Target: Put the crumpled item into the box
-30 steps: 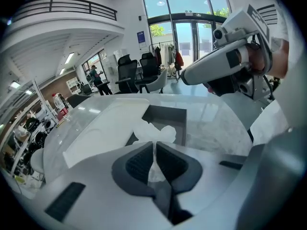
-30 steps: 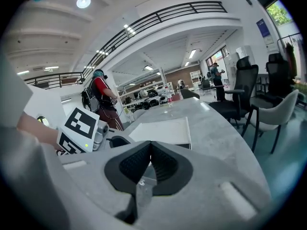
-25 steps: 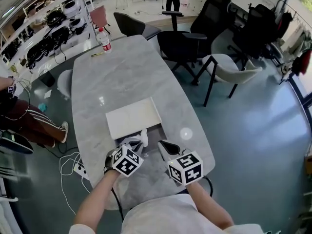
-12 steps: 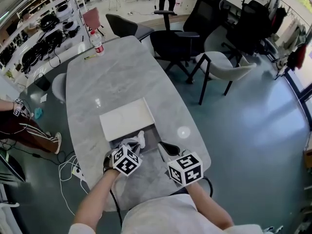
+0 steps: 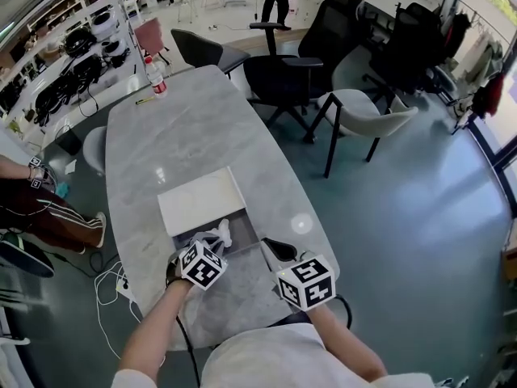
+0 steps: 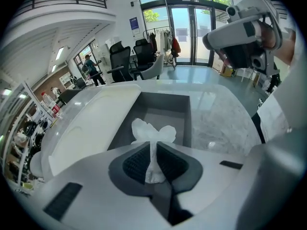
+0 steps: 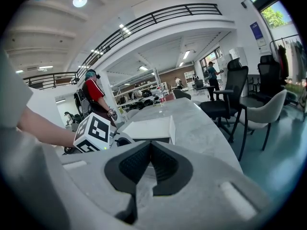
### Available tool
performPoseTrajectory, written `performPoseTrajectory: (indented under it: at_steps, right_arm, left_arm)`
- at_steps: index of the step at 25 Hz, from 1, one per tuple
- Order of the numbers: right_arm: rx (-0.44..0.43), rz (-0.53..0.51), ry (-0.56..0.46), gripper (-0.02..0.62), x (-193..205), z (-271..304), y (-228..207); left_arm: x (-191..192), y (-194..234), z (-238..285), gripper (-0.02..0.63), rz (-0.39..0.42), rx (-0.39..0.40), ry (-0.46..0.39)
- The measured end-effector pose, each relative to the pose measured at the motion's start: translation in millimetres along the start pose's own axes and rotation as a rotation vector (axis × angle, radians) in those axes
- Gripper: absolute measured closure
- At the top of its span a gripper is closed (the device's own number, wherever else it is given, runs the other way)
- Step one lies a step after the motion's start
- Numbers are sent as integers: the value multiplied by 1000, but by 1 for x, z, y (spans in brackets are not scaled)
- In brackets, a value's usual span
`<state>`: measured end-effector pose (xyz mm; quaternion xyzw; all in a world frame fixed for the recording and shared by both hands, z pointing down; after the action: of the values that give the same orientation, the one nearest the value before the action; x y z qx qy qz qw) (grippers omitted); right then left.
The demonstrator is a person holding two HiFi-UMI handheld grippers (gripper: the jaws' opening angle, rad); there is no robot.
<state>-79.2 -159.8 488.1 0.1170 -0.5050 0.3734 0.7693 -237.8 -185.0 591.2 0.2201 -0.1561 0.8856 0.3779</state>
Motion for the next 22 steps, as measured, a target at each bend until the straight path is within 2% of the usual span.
performPoseTrajectory:
  at_steps: [9, 14, 18, 22]
  right_arm:
    - [-8, -17, -5, 591, 0, -22, -15]
    - [-15, -30, -9, 591, -1, -31, -21]
    - [-33, -46, -17, 591, -5, -35, -20]
    - [-70, -68, -24, 591, -9, -33, -13]
  left_arm:
    - [-2, -3, 0, 573, 7, 34, 43]
    - [-4, -2, -3, 534, 6, 12, 67]
    - [-6, -7, -9, 534, 14, -16, 65]
    - [-6, -8, -23, 534, -10, -53, 43]
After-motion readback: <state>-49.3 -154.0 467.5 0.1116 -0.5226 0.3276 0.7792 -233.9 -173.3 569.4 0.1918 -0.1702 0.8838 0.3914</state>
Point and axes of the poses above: the fingertips, and each gripper's own axes: z forward along the fingers, y to its left, x out of its underside, the point moved 5 cm from there along -z, backward along the fingers, and after that the axes turned 7 degrees about -z, right-handed, at the moved point
